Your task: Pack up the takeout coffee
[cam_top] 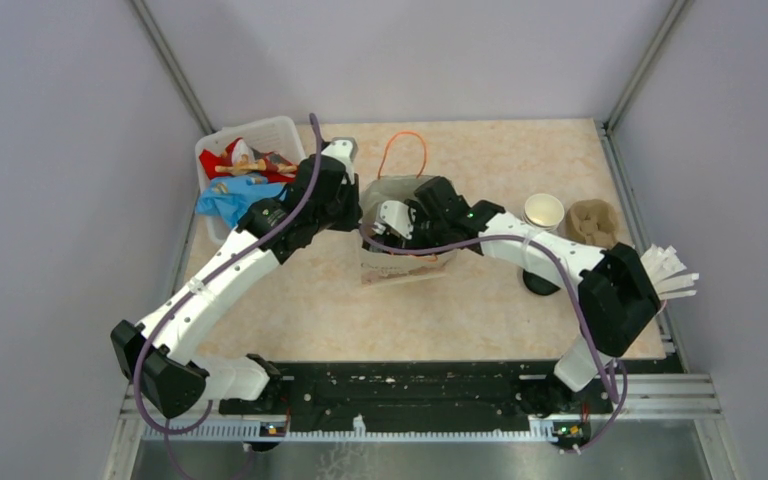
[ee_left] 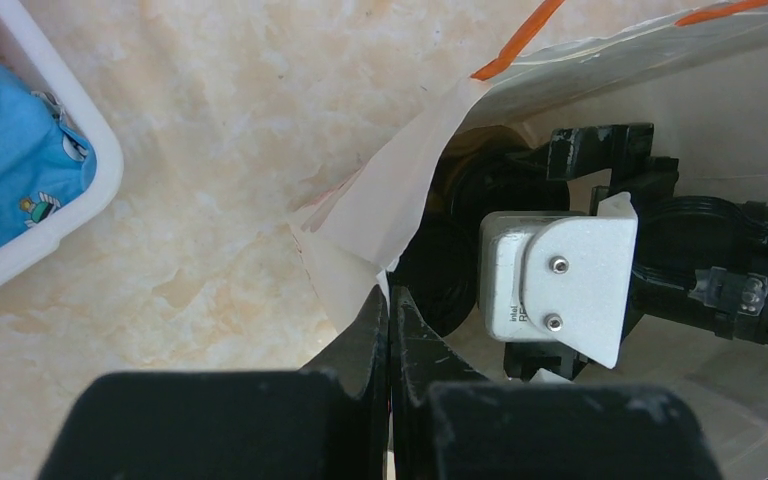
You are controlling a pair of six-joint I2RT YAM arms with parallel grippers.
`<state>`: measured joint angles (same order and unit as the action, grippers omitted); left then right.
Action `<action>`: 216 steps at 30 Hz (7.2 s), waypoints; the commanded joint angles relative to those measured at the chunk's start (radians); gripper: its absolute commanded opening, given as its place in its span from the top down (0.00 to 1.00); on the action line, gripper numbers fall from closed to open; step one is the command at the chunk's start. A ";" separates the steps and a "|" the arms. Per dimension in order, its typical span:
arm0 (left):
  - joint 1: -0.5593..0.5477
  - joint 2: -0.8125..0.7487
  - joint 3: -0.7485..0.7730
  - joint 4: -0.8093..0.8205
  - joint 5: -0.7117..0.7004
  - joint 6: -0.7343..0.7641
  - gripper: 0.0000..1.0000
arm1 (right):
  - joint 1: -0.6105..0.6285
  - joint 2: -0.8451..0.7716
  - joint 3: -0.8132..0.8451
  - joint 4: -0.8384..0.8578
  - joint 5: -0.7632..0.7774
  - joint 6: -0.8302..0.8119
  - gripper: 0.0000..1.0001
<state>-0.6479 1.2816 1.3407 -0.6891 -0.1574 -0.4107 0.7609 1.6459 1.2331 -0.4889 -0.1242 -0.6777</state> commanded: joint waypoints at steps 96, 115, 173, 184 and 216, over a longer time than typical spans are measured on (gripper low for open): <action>0.002 0.049 0.024 0.123 -0.026 -0.067 1.00 | 0.301 -0.200 0.349 -0.227 0.309 0.716 0.14; 0.004 0.189 0.221 0.011 -0.082 -0.161 0.94 | 0.301 -0.455 0.628 -0.392 0.523 0.904 0.01; 0.004 -0.181 0.198 -0.094 0.366 0.270 0.02 | -0.945 -0.726 -0.039 -0.660 0.630 1.169 0.38; 0.005 -0.199 0.185 -0.128 0.332 0.274 0.02 | -0.995 -0.702 -0.115 -0.583 0.676 1.180 0.45; 0.010 -0.155 0.241 -0.138 0.287 0.286 0.02 | -1.027 -0.714 -0.148 -0.601 0.714 1.270 0.93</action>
<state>-0.6422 1.1221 1.5394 -0.8429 0.1558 -0.1287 -0.2520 0.9573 1.0599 -1.0649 0.5812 0.5770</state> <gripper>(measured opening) 0.979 0.099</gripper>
